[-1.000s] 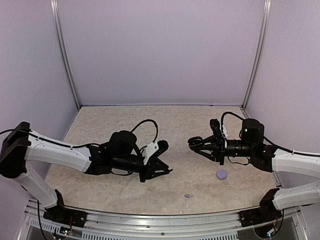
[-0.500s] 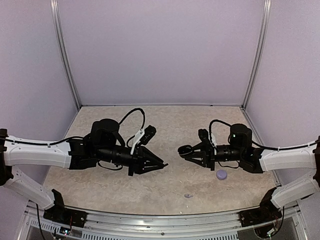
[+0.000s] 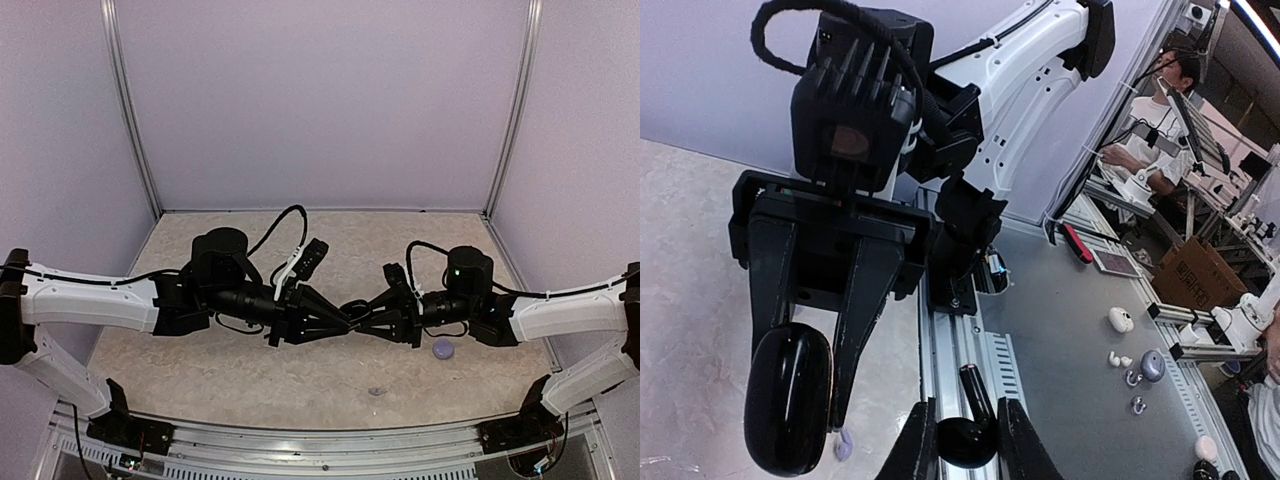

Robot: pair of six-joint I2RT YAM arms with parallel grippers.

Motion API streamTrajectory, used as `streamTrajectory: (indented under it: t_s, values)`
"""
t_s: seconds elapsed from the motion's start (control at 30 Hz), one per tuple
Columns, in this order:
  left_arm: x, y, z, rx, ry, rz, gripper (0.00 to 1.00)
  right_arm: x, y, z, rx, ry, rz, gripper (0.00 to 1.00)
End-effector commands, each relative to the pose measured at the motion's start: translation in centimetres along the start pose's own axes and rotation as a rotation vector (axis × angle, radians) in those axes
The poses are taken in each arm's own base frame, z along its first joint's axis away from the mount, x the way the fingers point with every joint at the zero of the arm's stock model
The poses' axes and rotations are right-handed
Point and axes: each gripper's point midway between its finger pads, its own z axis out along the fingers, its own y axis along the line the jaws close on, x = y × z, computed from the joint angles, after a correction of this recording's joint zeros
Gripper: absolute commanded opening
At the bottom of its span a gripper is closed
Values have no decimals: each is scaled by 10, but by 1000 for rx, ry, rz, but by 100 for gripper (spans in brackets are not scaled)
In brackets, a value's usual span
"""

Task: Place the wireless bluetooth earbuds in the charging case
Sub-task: Open the charging case.

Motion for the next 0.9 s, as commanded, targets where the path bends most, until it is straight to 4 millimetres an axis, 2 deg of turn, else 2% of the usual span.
streamTrajectory:
  t_s: [0.0,0.17,0.47,0.87]
  values:
    - [-18,-15,7,81,-47,28,11,-26,6,4,-42,-73,-21,0]
    - [-18,-16,12,94,-58,28,11,-30,6,7,-44,-82,-22,0]
    - [-21,2,15,4,-69,34,11,-34,16,9,-71,-84,-38,0]
    - [-31,19,2,-92,-113,38,11,-33,27,10,-94,-81,-59,0]
